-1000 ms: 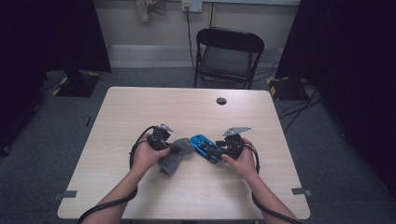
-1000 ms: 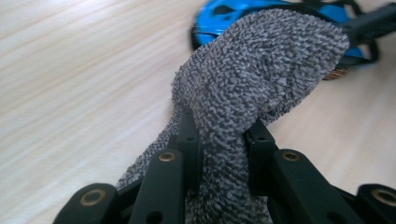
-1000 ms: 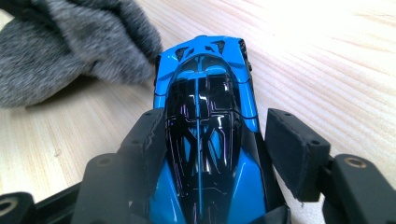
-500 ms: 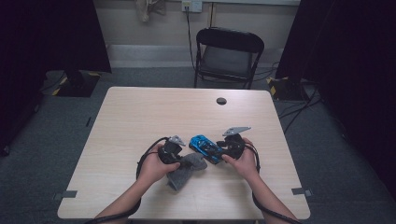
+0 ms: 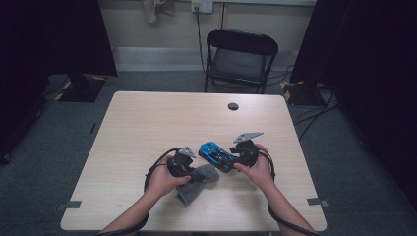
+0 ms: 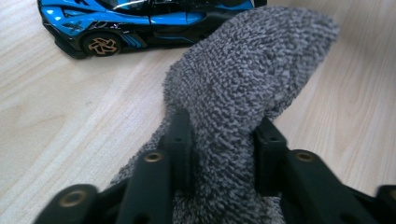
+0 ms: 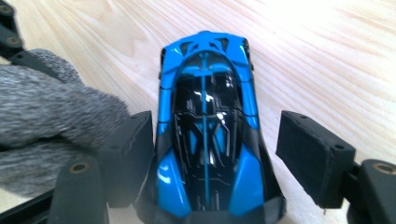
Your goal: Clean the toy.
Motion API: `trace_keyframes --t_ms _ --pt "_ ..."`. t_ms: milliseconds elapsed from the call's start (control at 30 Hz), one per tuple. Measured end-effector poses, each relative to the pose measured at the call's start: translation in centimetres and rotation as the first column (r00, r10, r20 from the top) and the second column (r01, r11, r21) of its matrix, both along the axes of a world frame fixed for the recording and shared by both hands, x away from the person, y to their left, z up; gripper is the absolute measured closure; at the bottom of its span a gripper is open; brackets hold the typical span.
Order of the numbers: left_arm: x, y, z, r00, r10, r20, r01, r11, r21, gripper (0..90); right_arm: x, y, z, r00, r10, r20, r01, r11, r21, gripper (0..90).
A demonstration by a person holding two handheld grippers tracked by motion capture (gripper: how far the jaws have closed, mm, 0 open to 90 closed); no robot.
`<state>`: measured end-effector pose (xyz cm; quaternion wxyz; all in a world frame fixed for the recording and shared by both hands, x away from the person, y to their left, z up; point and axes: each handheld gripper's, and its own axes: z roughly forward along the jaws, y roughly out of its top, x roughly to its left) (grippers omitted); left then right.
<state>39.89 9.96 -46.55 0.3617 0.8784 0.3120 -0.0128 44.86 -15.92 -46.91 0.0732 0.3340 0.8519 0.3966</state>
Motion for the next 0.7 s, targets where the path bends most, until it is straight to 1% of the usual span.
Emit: trace_keyframes --t_ms 100,200,267,333,367,400,500,533,633,700 --pt "0.0 0.1 -0.1 0.9999 -0.012 0.004 0.012 0.9998 -0.013 49.3 0.0 0.2 0.2 0.9999 0.011 0.005 -0.011 0.9999 -0.005 27.1" --pt "-0.2 0.1 -0.2 0.9995 -0.023 0.023 0.024 0.9994 -0.025 40.1 -0.1 0.1 0.4 0.9998 0.019 -0.002 -0.019 0.9998 0.001 27.0" --pt "-0.4 0.1 -0.1 0.9988 -0.035 0.035 0.035 0.9992 -0.02 33.9 -0.1 0.1 0.6 0.9998 0.02 0.003 -0.02 0.9998 -0.004 27.0" --pt "-0.6 0.1 0.0 0.9975 -0.043 0.056 0.043 0.9991 -0.002 28.6 -0.1 0.0 0.8 0.9997 0.025 0.001 -0.025 0.9997 0.0 26.9" --pt "-0.6 0.1 0.0 0.9973 -0.045 0.058 0.046 0.999 -0.004 26.3 -0.2 0.0 0.9 0.9997 0.026 0.003 -0.026 0.9997 -0.004 26.7" --pt "-0.7 0.1 0.1 0.9966 -0.05 0.066 0.051 0.9987 -0.007 25.9 -0.2 -0.1 1.0 0.9996 0.027 0.007 -0.027 0.9996 -0.003 26.6" --pt "-0.7 0.2 0.4 0.9958 -0.059 0.069 0.06 0.9982 -0.006 24.1 -0.2 -0.1 1.1 0.9994 0.034 0.003 -0.034 0.9994 0.012 26.7" --pt "-0.8 0.2 0.5 0.996 -0.057 0.068 0.059 0.9982 -0.014 23.9 -0.3 0.0 1.2 0.9993 0.037 0.004 -0.037 0.9992 0.014 26.6" --pt "-0.9 0.7 0.9 0.9957 -0.053 0.076 0.054 0.9983 -0.022 23.8 -0.4 0.1 1.4 0.9988 0.049 0.0 -0.049 0.9987 0.015 26.5" --pt "-1.1 1.2 1.1 0.9961 -0.051 0.072 0.054 0.9981 -0.031 23.7 -0.5 0.1 1.5 0.9984 0.056 -0.003 -0.056 0.9981 0.026 26.5"
